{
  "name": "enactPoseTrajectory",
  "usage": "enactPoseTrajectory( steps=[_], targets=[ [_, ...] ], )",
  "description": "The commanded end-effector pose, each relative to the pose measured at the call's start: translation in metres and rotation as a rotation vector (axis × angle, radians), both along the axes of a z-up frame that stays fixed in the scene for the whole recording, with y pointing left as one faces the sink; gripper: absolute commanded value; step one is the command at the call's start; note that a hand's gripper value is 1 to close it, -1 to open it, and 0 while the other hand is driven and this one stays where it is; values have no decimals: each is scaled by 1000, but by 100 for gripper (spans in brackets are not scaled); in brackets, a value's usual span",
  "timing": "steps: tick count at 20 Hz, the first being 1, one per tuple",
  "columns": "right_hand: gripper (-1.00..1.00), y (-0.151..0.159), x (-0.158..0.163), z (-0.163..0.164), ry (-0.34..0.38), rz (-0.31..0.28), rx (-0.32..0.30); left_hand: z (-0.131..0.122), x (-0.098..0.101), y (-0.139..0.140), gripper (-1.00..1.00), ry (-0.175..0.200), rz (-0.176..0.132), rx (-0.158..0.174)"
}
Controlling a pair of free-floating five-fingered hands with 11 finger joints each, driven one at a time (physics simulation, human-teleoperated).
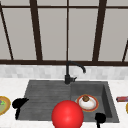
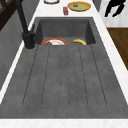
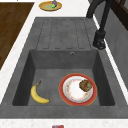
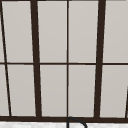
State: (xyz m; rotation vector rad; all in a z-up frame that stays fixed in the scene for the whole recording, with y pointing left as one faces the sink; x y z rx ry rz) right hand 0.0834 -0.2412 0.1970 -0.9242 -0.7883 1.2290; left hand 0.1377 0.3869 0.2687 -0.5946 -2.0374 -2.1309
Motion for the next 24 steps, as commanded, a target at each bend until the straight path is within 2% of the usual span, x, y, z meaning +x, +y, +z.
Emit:
enactPoseTrajectory(
  steps=[1, 3, 6, 9, 13, 24],
  targets=[
    [0, 0, 0, 0, 0, 0, 0, 6, -4, -4, -100, -30, 74, -112],
    [0, 0, 0, 0, 0, 0, 0, 7, -7, -4, -100, -19, 87, -114],
    [0, 0, 0, 0, 0, 0, 0, 5, -8, -5, -100, -5, 119, -72],
    [0, 0, 0, 0, 0, 0, 0, 5, -10, -5, -100, -4, 127, -57],
    [0, 0, 0, 0, 0, 0, 0, -1, -9, -5, -100, -5, 134, -22],
    [0, 0, 0, 0, 0, 0, 0, -13, -9, -4, -100, -9, 200, 16]
  ],
)
